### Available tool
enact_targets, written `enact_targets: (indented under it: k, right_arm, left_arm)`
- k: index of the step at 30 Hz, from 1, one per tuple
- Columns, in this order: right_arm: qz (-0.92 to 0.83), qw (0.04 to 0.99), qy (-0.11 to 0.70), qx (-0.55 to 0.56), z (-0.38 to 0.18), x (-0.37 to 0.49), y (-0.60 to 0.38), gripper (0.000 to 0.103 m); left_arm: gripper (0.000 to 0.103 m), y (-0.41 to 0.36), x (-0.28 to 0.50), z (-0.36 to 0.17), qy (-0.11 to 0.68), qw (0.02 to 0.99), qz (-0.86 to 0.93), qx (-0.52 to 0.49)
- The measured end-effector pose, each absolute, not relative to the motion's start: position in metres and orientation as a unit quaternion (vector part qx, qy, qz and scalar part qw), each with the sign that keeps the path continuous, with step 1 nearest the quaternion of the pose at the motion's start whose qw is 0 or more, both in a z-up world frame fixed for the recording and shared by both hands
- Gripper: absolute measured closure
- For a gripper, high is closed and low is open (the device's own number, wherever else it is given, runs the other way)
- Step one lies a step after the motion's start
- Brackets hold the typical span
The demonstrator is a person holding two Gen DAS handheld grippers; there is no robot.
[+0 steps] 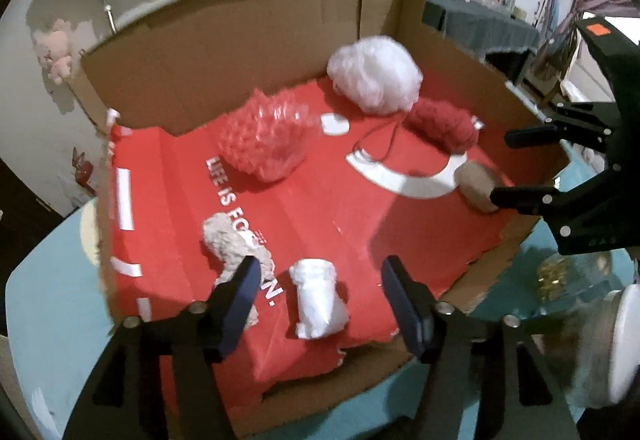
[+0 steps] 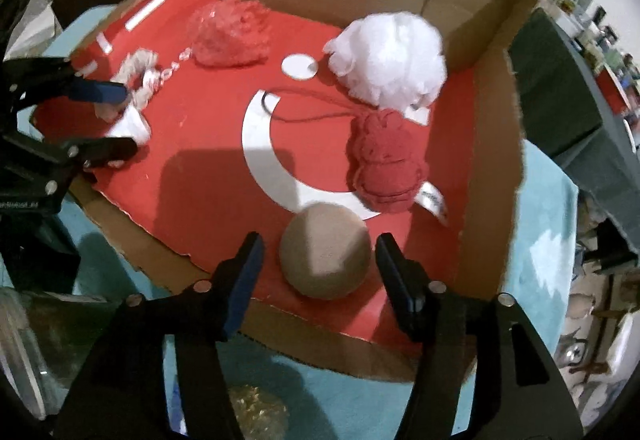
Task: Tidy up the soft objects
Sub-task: 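Withdraw both tools from the box back toward the table items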
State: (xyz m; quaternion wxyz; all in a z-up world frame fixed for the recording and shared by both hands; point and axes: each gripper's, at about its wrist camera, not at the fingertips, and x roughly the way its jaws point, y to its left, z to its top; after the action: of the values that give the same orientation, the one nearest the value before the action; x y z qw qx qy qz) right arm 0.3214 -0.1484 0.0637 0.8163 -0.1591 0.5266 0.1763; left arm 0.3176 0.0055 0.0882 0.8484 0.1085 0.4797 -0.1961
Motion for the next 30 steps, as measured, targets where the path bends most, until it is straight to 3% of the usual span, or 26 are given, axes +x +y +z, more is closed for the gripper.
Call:
enact_targets:
  k: [17, 19, 27, 30]
  right_arm:
    - [0.168, 0.902, 0.382, -0.108, 0.183, 0.216, -0.168, 0.023]
    - [0.172, 0.914, 0.354, -0.101, 0.195, 0.193, -0.169, 0.017]
    - [0.168, 0.949, 0.253, -0.080, 0.222, 0.102, -0.172, 0.016]
    - [0.162, 0.959, 0.221, -0.077, 0.222, 0.071, -0.172, 0.009]
  left_arm:
    - [0.002, 0.019, 0.186, 0.196, 0.322, 0.928, -0.178, 0.052]
    - [0.000, 0.018, 0.162, 0.205, 0.295, 0.938, -0.176, 0.050]
    - [0.000, 0.012, 0.081, 0.216, 0.206, 0.968, -0.142, 0.035]
    - [0.000, 0.010, 0.057, 0.213, 0.180, 0.974, -0.133, 0.026]
